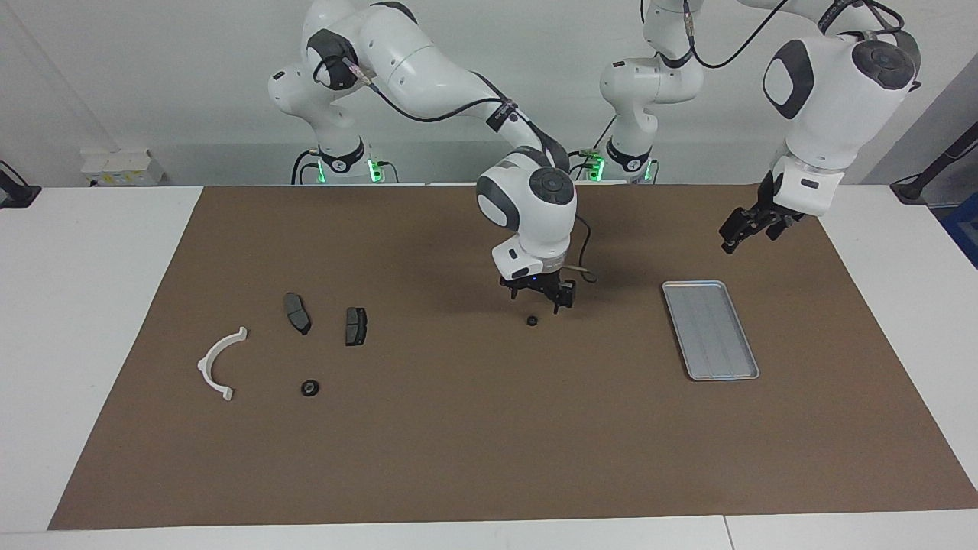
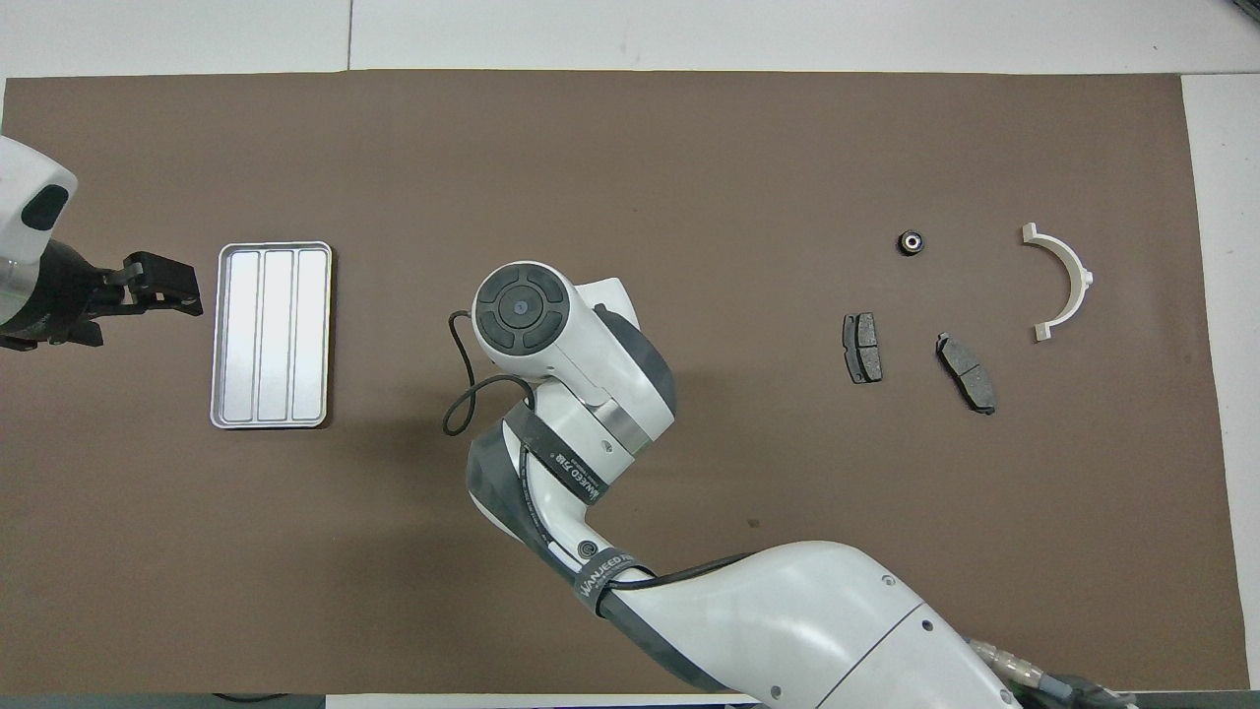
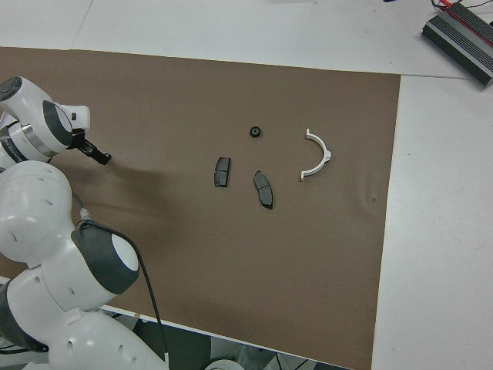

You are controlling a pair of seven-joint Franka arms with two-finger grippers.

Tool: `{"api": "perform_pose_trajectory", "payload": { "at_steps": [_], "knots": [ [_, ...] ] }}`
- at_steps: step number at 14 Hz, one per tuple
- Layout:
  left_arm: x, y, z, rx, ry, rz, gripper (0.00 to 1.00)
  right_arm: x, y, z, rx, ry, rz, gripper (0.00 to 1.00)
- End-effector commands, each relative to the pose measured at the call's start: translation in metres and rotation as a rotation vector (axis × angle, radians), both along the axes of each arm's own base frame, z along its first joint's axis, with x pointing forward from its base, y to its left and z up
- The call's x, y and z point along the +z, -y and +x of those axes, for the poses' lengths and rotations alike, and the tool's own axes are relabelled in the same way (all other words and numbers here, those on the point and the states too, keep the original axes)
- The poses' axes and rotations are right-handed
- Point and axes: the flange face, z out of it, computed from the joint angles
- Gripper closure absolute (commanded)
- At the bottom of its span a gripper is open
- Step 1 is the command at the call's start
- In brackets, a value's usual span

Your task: Place bearing gear from tray to pile

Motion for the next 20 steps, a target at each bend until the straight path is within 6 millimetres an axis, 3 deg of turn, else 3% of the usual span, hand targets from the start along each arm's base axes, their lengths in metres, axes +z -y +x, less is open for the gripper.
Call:
{"api": "perform_pose_trajectory", "payload": {
  "at_steps": [1,5,10,14,17,18,19,20],
  "knots": [
    [0.007,-0.002,-0.006,-0.010,-0.013,-0.015,0.00,-0.009,-0.004,0.005,-0.006,0.027,-0.003,0.00],
    [0.005,-0.006,-0.008,-0.004,-0.015,-0.014,0.00,-0.034,0.006,0.002,0.006,0.014,-0.037,0.00],
    [0.004,-0.005,-0.008,-0.004,-0.019,-0.014,0.00,-0.035,0.004,-0.001,0.004,0.013,-0.031,0.00],
    [0.006,-0.005,-0.008,-0.002,-0.015,-0.014,0.00,-0.054,0.006,-0.006,0.003,0.028,-0.011,0.14],
    [0.027,0.002,-0.012,-0.016,-0.006,-0.013,0.00,-0.053,0.008,-0.005,0.000,0.026,-0.013,0.20],
    [0.034,0.003,-0.014,-0.020,-0.018,-0.007,0.00,-0.052,0.008,-0.006,0.000,0.022,-0.014,0.25],
    [0.041,0.003,-0.014,-0.023,-0.024,-0.002,0.00,-0.050,0.008,-0.005,-0.001,0.024,-0.013,0.37],
    [0.048,0.004,-0.014,-0.033,-0.028,-0.002,0.00,-0.048,0.009,-0.004,-0.003,0.026,-0.012,0.57]
  ]
}}
